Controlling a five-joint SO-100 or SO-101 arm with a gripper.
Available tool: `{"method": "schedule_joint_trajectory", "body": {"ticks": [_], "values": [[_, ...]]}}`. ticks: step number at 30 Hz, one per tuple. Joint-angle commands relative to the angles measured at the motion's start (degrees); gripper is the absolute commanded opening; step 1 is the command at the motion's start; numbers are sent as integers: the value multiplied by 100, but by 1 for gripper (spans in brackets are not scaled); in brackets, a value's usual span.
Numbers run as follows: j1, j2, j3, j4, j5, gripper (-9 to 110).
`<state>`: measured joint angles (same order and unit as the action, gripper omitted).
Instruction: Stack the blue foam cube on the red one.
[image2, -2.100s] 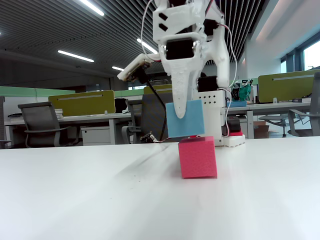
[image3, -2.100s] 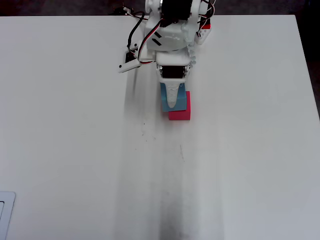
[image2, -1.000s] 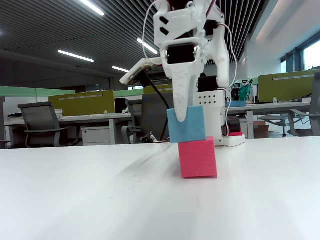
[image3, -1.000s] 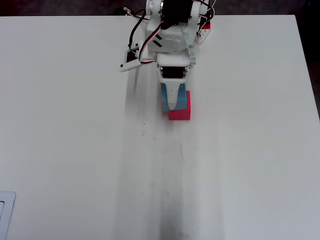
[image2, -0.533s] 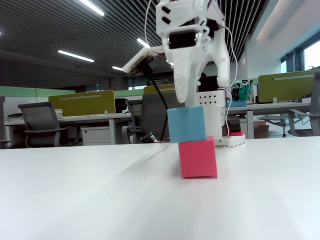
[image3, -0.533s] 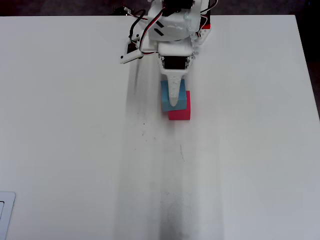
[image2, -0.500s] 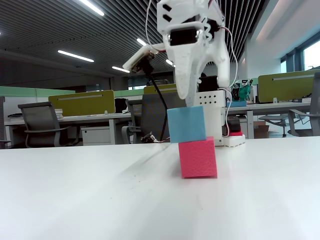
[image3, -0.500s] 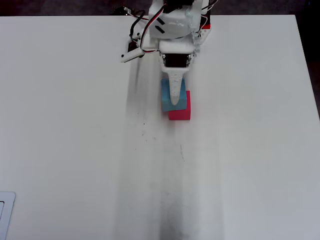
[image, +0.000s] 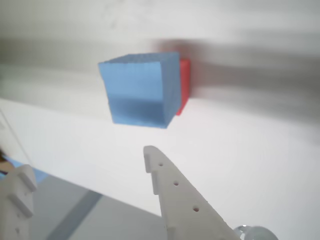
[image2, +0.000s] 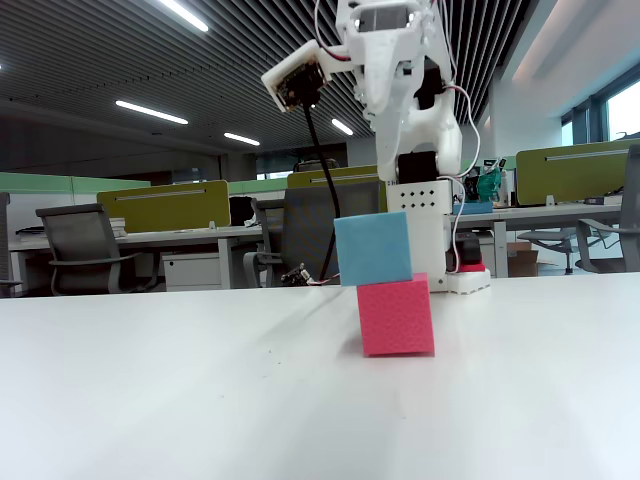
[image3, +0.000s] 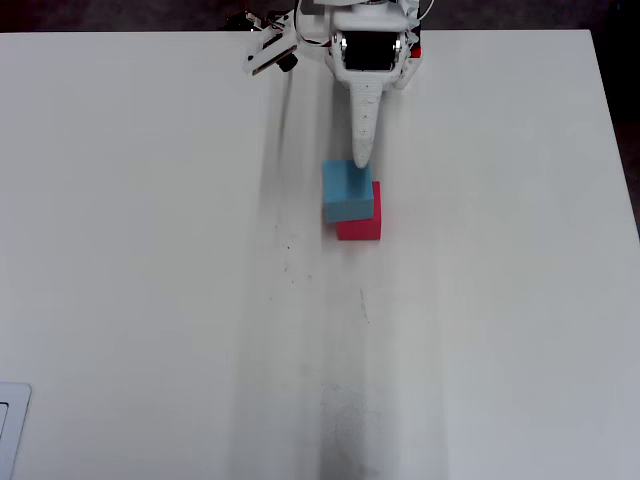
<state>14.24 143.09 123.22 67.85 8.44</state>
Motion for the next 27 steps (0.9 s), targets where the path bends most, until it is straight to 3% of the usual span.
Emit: {"method": "schedule_joint_trajectory", "body": {"ticks": [1,18,27], "values": [[88,923,598,-316,35,24],[439,3604,2927,-360,35,18],[352,3937,3560,-457,35,18]]}}
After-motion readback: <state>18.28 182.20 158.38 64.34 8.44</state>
